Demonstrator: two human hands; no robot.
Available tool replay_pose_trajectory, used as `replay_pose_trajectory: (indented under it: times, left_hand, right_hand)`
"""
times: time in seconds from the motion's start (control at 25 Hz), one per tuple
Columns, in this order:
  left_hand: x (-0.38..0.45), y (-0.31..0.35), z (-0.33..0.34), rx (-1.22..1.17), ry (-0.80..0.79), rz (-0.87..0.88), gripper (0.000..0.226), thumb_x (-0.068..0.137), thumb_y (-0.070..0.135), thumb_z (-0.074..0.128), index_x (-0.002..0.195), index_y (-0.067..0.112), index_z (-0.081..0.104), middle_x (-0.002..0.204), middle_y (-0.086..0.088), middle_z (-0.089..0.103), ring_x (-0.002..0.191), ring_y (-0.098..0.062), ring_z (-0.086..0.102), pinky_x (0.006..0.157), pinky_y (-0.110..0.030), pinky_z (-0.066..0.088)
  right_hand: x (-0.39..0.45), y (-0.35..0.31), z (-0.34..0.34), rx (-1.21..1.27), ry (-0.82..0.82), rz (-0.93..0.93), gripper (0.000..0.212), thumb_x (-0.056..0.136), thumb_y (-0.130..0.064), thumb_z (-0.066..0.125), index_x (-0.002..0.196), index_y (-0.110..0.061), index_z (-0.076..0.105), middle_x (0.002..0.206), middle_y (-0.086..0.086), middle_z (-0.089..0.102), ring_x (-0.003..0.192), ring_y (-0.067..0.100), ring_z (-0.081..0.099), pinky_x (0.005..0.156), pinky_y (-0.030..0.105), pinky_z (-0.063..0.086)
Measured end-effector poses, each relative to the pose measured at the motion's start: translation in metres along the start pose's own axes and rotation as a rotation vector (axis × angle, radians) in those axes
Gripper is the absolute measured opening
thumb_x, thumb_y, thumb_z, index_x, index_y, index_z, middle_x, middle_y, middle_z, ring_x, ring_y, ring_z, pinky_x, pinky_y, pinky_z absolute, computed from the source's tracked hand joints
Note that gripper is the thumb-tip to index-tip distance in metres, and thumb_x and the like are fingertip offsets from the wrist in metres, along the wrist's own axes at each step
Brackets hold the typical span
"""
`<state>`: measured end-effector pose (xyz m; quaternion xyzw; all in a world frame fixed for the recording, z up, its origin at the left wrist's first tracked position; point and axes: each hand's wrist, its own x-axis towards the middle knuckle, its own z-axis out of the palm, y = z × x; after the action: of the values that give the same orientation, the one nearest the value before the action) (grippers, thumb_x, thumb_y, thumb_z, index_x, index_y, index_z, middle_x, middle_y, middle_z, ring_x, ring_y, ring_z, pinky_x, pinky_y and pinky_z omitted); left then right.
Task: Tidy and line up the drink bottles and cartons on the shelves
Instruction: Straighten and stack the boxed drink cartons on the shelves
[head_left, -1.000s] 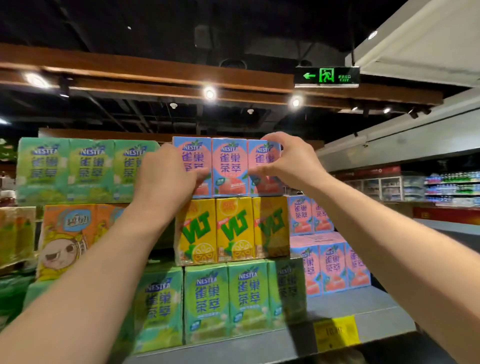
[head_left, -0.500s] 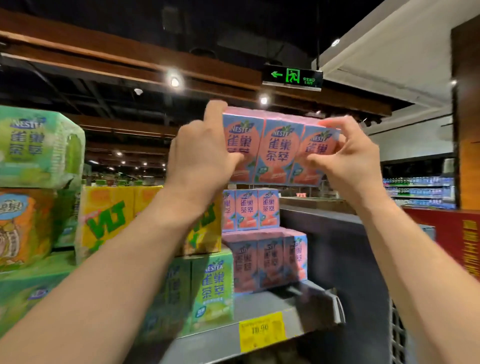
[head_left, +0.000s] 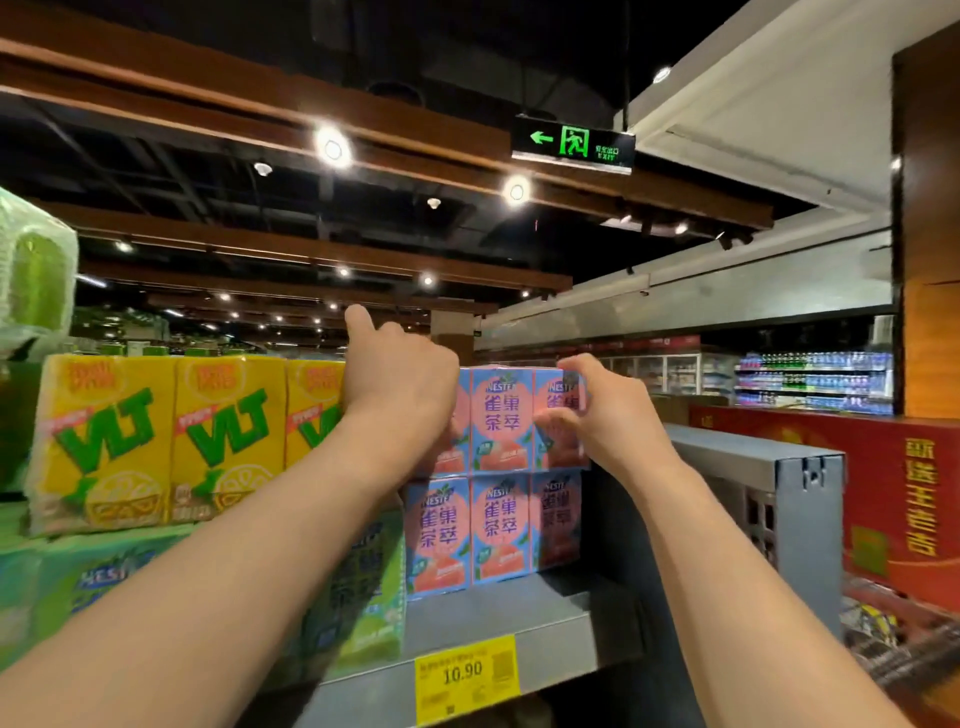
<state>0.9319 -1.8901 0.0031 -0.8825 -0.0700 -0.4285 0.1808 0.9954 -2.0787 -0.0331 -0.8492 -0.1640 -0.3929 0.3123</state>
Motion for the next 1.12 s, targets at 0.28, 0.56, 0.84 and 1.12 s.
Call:
replay_pose_trajectory:
  times: [0.28, 0.56, 0.84, 1.12]
  left_hand:
    - [0.013, 0.021, 0.0, 0.127, -0.131, -0.015, 0.016, 0.087, 0.034, 0.066, 0.098, 0.023, 0.065, 0.095, 0.001, 0.064, 0.096, -0.025, 0.062, 0.08, -0.038, 0.038]
    - [0.006, 0.027, -0.007, 0.107, -0.238, -0.029, 0.021, 0.088, 0.028, 0.064, 0.108, 0.02, 0.065, 0.104, -0.002, 0.065, 0.103, -0.028, 0.059, 0.094, -0.044, 0.043]
    - [-0.072, -0.058, -0.053, -0.133, 0.206, -0.217, 0.044, 0.088, 0.051, 0.062, 0.113, 0.015, 0.06, 0.11, -0.012, 0.059, 0.105, -0.035, 0.056, 0.081, -0.045, 0.046]
    - [-0.12, -0.16, -0.014, -0.295, -0.048, -0.528, 0.07, 0.082, 0.069, 0.053, 0.106, 0.003, 0.054, 0.1, -0.022, 0.065, 0.094, -0.041, 0.062, 0.065, -0.038, 0.043]
  right_hand:
    - [0.014, -0.004, 0.012, -0.022, -0.099, 0.042, 0.056, 0.087, -0.03, 0.072, 0.135, -0.019, 0.045, 0.114, 0.004, 0.064, 0.091, 0.013, 0.055, 0.072, 0.027, 0.047]
    - [0.013, -0.006, 0.023, -0.108, -0.102, 0.092, 0.076, 0.085, -0.037, 0.072, 0.149, -0.02, 0.034, 0.133, 0.008, 0.058, 0.121, 0.026, 0.053, 0.095, 0.04, 0.048]
    - [-0.043, -0.075, 0.029, 0.293, 0.103, -0.156, 0.045, 0.083, -0.048, 0.07, 0.12, -0.022, 0.067, 0.109, -0.005, 0.07, 0.099, 0.007, 0.063, 0.09, 0.03, 0.051]
    - [-0.061, -0.151, 0.074, 0.353, -0.164, -0.083, 0.033, 0.076, -0.065, 0.067, 0.082, -0.032, 0.063, 0.076, -0.011, 0.066, 0.077, 0.012, 0.063, 0.066, 0.029, 0.048]
